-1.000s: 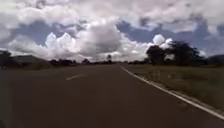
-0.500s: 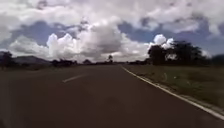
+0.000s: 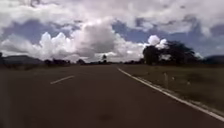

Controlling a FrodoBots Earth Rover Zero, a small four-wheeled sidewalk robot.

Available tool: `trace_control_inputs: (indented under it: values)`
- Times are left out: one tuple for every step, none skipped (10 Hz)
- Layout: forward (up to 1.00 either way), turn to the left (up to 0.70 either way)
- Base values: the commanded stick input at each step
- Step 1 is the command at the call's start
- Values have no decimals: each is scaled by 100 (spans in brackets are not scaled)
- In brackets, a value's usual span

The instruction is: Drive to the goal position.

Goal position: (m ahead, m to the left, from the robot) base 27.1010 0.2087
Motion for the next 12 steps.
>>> trace_control_inputs:
  values:
    - [100,0]
    - [100,0]
    - [100,-2]
    - [100,-5]
    - [100,-19]
    - [100,-37]
    - [100,-30]
    - [100,-18]
    - [100,0]
    - [100,0]
    - [100,0]
    - [100,0]
